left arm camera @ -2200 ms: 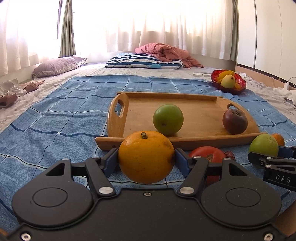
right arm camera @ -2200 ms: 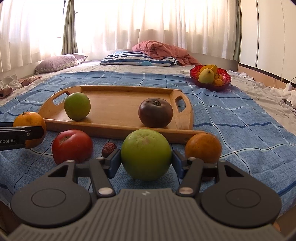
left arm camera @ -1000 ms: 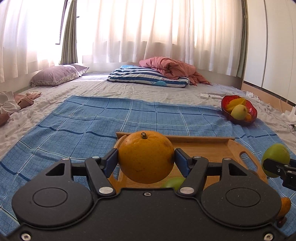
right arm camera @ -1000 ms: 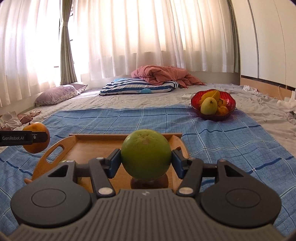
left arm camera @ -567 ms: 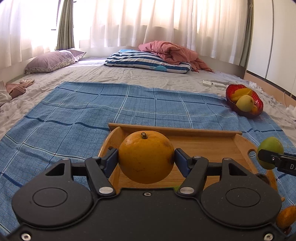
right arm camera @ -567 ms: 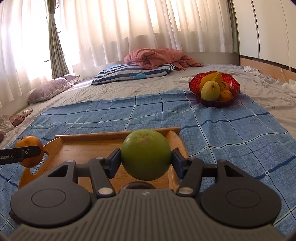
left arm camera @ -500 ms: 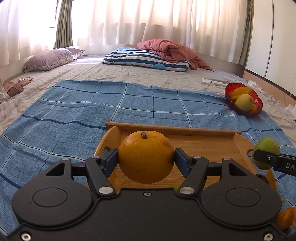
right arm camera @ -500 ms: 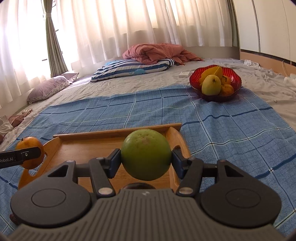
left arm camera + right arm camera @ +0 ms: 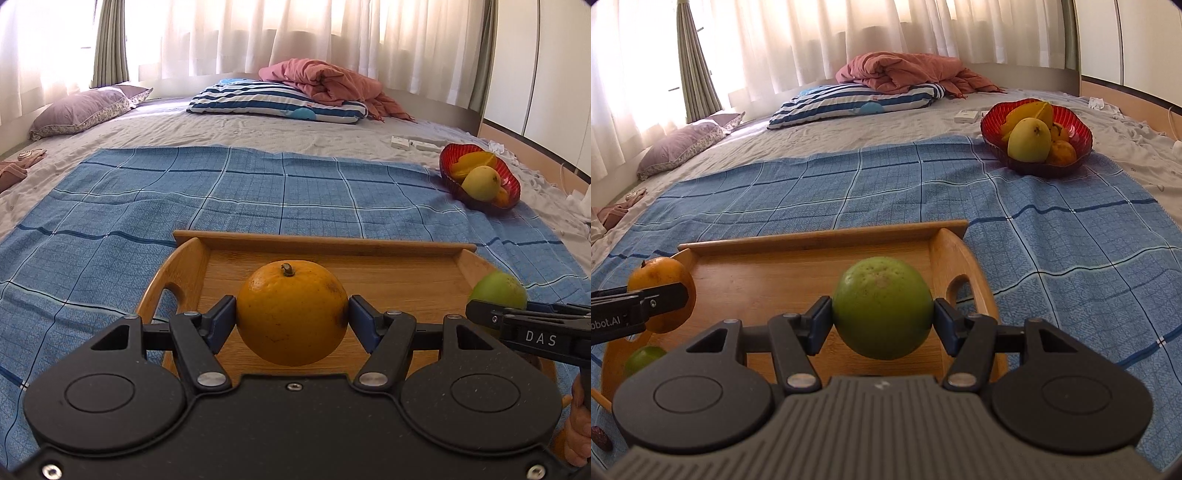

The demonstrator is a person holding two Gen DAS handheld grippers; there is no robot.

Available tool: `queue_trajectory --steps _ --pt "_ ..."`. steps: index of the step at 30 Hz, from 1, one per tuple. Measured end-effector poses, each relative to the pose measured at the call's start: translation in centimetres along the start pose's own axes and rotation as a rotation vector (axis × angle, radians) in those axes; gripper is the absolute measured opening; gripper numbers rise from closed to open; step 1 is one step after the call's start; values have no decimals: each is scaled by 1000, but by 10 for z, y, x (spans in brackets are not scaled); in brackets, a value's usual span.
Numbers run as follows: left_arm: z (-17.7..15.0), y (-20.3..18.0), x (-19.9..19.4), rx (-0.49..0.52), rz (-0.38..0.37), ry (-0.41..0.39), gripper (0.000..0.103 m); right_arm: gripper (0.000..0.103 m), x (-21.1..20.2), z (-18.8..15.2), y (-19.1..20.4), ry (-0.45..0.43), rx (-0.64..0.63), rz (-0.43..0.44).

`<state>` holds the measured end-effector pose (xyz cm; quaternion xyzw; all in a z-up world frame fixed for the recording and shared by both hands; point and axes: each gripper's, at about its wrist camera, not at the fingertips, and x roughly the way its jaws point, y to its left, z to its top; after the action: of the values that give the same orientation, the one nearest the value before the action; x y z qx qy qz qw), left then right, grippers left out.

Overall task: Organize fruits
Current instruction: 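Lift the orange and pale green apple and carry both over the tray, then lower both fruits onto the tray and open both grippers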

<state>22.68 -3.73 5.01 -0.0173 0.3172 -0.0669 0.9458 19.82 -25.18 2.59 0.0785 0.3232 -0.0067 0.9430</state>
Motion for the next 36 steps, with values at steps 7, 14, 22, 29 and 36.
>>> queue_trajectory --steps 7,14,22,29,36 --pt "-6 -5 6 10 4 12 64 62 9 -3 3 48 -26 -13" --pt "-11 -9 12 6 0 38 64 62 9 -5 8 48 -53 -23" --pt "-14 -11 16 2 4 57 64 62 8 -6 8 47 -67 -23" --pt "-16 -12 16 9 7 52 64 62 7 -7 9 46 -70 -26" --pt "-16 -13 16 15 11 49 65 63 7 -8 10 49 -74 -31"
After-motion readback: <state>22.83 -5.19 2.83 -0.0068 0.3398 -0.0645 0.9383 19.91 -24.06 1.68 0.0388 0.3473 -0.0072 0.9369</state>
